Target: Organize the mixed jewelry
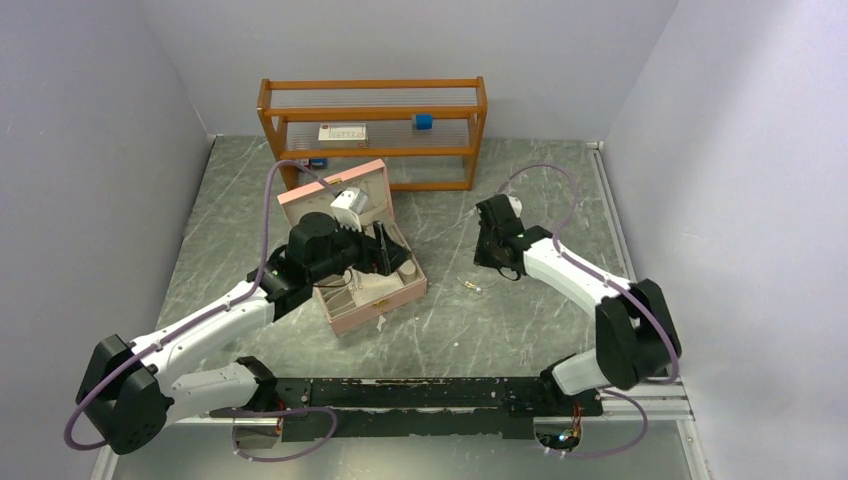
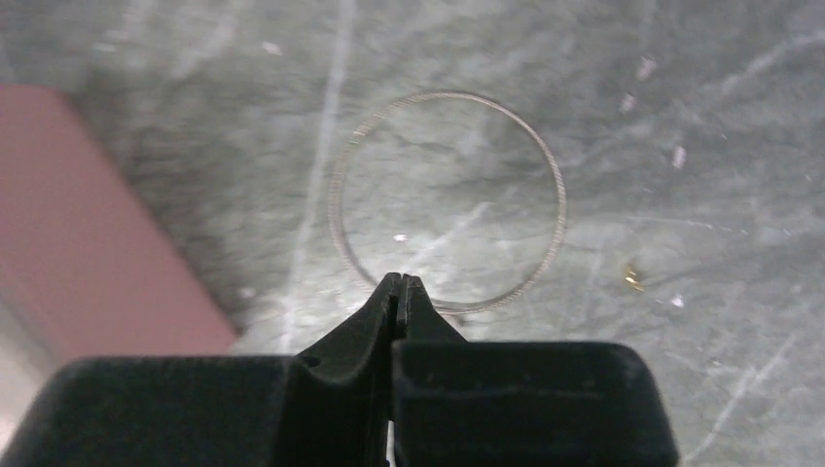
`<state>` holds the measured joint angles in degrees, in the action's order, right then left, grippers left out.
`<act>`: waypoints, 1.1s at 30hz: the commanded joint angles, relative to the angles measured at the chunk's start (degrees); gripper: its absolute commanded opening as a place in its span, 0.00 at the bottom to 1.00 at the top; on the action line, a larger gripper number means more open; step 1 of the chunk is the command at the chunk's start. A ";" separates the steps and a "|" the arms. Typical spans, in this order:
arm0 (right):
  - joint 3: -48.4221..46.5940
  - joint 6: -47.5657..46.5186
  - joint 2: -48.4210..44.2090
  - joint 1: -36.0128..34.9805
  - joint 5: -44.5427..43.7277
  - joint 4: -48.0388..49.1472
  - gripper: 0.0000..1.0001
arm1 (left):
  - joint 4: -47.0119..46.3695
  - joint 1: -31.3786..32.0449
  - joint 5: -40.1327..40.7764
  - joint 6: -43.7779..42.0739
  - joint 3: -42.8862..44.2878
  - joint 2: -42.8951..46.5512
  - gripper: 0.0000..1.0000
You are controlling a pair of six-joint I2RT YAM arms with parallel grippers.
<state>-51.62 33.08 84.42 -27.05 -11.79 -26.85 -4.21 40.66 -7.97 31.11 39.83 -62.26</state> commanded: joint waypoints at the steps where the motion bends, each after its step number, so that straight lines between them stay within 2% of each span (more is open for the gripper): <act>1: 2.12 -1.83 -6.60 0.41 8.36 10.10 0.00 | -2.09 0.15 -5.34 4.59 4.22 -0.49 0.90; 6: 2.05 -1.28 -11.94 0.40 18.32 20.09 0.00 | -11.86 0.09 -16.22 15.55 7.04 -3.43 0.93; 8: 2.19 -0.76 -14.14 0.41 20.99 24.71 0.00 | -15.34 0.11 -17.66 21.60 7.83 -4.39 0.94; 11: 2.65 -0.06 -17.66 0.41 23.68 32.10 0.00 | -13.93 -1.13 -17.23 28.05 10.83 -5.43 0.93; 15: 3.02 0.98 -21.21 0.37 27.28 40.37 0.00 | -15.79 -3.48 -20.99 34.98 14.14 -6.94 0.92; 18: 4.56 1.91 -23.15 0.42 31.06 47.82 0.00 | -23.48 -3.66 -25.60 41.73 14.44 -8.43 0.89; 22: 4.66 3.83 -25.08 0.41 34.78 52.26 0.00 | -28.80 -5.42 -31.13 49.52 14.76 -9.58 0.84; 25: 4.35 6.22 -25.80 0.41 37.60 53.96 0.00 | -32.01 -5.95 -32.68 51.37 14.74 -9.07 0.80; 28: 5.27 9.12 -27.02 0.38 39.07 56.58 0.00 | -28.33 -5.95 -34.39 48.88 17.19 -8.80 0.77; 30: 5.78 10.53 -27.36 0.41 40.52 57.91 0.00 | -25.83 -5.95 -34.51 47.95 18.26 -8.37 0.77; 33: 5.83 12.55 -27.13 0.41 42.46 59.10 0.00 | -28.99 -5.95 -36.42 49.51 19.14 -9.29 0.81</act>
<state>-46.54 41.87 57.93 -27.05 26.55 27.51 -30.06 34.92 -39.83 78.91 56.25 -71.88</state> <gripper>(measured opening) 0.008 0.800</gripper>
